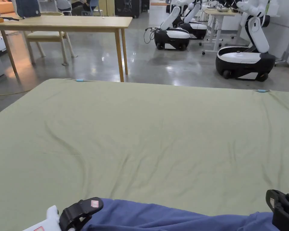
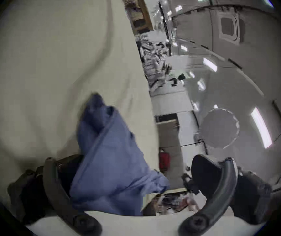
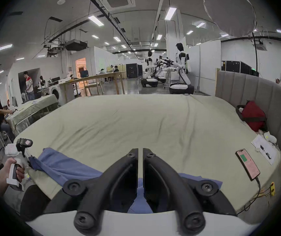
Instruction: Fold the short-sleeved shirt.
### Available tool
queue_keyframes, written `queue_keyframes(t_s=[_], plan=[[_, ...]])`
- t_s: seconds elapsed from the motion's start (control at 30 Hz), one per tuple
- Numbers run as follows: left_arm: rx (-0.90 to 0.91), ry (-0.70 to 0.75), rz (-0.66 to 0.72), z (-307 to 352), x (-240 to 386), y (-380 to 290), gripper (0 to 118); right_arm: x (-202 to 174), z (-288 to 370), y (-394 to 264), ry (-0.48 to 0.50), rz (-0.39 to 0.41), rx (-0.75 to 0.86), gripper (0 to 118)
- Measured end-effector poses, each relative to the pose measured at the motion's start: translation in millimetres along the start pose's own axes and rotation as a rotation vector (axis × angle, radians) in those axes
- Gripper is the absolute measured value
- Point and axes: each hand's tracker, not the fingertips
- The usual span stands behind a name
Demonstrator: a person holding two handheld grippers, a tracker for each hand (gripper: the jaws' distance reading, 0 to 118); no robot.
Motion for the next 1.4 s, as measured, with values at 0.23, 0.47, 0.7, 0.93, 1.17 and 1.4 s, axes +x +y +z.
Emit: queue_keyframes(t_s=[0.23, 0.47, 0.7, 0.93, 1.17, 1.4], plan=[[0.096, 0.138, 0.073, -16.6, -7.3, -1.2, 3, 5.7, 3.8, -4.1, -0.010, -0.016, -0.007, 7], [0.313, 0.471, -0.421, 21.1, 91.4, 8.7, 3, 11.9, 9.9, -3.1, -0.014, -0.025, -0.004, 7], [0.223, 0.794, -1.214, -91.9, 174.0, -114.0, 4, 7.8, 15.0, -5.1, 0.006, -0.037, 0.020, 7], [-0.098, 1.017, -1.481, -206.8, 101.6, -202.2, 96, 16.2, 25.1, -22.9, 0.021, -0.106, 0.017, 7], [0.035, 0.607, -1.126, -138.7, 149.0, -158.2, 117, 15.7, 35.2, -24.0, 0.061, -0.079, 0.011, 7], [-0.007, 0.543, -0.647, -98.5, 145.4, -77.2, 6, 9.9, 33.8, -27.5, 0.093, -0.113, 0.012, 7]])
